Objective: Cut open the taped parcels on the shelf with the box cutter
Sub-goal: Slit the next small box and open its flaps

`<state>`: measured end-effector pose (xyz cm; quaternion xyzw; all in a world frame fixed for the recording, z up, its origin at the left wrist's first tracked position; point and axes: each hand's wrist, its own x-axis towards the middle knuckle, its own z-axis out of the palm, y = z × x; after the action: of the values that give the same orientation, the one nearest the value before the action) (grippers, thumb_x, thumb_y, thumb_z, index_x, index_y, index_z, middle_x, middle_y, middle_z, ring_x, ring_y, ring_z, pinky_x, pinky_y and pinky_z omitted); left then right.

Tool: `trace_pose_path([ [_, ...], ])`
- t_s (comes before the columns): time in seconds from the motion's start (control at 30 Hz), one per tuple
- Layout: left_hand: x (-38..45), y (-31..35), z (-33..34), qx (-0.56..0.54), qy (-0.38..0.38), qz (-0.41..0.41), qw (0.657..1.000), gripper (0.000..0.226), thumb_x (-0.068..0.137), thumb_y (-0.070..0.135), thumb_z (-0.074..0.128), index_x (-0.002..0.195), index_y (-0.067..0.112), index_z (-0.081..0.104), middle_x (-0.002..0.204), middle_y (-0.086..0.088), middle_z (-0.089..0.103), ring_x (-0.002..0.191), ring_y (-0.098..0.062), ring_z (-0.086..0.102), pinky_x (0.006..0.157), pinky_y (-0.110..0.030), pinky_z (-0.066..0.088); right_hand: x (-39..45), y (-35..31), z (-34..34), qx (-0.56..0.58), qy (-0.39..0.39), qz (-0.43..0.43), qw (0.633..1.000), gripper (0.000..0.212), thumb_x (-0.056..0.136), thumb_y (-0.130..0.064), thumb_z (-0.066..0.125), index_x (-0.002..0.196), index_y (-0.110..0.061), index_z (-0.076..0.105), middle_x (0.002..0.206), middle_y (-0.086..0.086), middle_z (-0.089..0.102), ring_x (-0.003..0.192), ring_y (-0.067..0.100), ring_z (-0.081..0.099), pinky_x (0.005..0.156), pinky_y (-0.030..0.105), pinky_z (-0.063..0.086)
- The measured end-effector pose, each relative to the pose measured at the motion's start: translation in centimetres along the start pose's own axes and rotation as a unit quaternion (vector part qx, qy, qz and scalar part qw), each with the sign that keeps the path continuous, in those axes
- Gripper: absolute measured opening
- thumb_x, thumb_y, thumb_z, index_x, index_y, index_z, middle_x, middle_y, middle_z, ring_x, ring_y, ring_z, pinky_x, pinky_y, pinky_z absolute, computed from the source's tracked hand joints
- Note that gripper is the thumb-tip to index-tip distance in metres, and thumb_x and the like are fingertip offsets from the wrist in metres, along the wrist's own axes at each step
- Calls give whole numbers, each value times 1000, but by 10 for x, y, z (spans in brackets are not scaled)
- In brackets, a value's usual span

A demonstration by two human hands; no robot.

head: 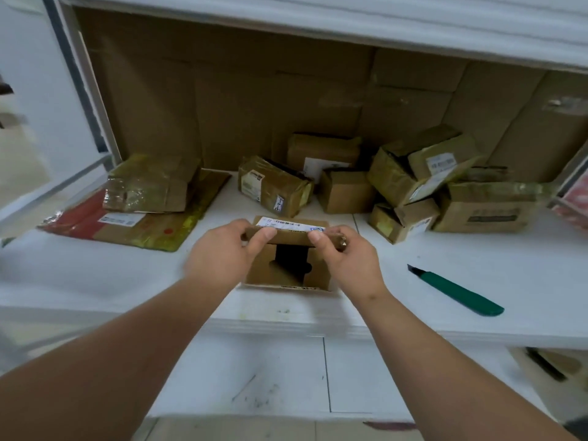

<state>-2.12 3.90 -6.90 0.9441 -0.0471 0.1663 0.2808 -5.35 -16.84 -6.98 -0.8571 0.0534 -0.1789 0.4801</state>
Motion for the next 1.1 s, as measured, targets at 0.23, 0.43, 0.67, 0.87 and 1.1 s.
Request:
trace_pose_path([
  [0.23, -8, 24, 0, -3, 16, 9, 1000, 74, 68, 89, 13, 86, 32, 56, 66, 10, 57, 63, -7, 53, 50, -28, 40, -19, 8, -6, -7, 16, 13, 1000, 77, 64, -42, 88, 125, -32, 42, 109, -20, 58, 99, -3, 57, 83, 15, 47],
  [0.43, -9, 40, 4, 33, 3, 4, 999, 67, 72, 89, 17, 81, 31, 50, 70, 9, 55, 62, -9, 54, 49, -27, 40, -9, 12, -15, -16, 1, 13, 1000, 58, 72, -18, 79, 110, -36, 37, 111, -9, 50, 90, 4, 53, 68, 10, 40],
  [0.67, -9, 71, 22, 38, -28, -46, 998, 69, 61, 68, 76, 107, 27, 44, 101, 9, 42, 82, -12, 47, 68, -30, 40, 9, 28, -52, 53, -85, 56, 993, 47, 87, -19, 62, 125, -35, 39, 96, -15, 57, 85, 5, 59, 67, 24, 55],
  [0.87, -8, 89, 22, -26, -73, -85, 993, 55, 71, 41, 74, 119, 25, 53, 109, 6, 49, 84, -11, 51, 68, -25, 41, 25, 46, -78, 143, -146, 78, 976, 34, 93, -12, 52, 120, -32, 57, 108, -5, 65, 103, 15, 59, 84, 30, 49],
  [1.1, -18, 92, 22, -188, -161, -117, 962, 60, 93, 17, 58, 147, 35, 40, 131, 4, 46, 99, -12, 55, 81, -27, 46, 45, 66, -103, 241, -197, 139, 940, 38, 95, -5, 52, 113, -36, 64, 119, 5, 66, 114, 24, 59, 107, 45, 43],
])
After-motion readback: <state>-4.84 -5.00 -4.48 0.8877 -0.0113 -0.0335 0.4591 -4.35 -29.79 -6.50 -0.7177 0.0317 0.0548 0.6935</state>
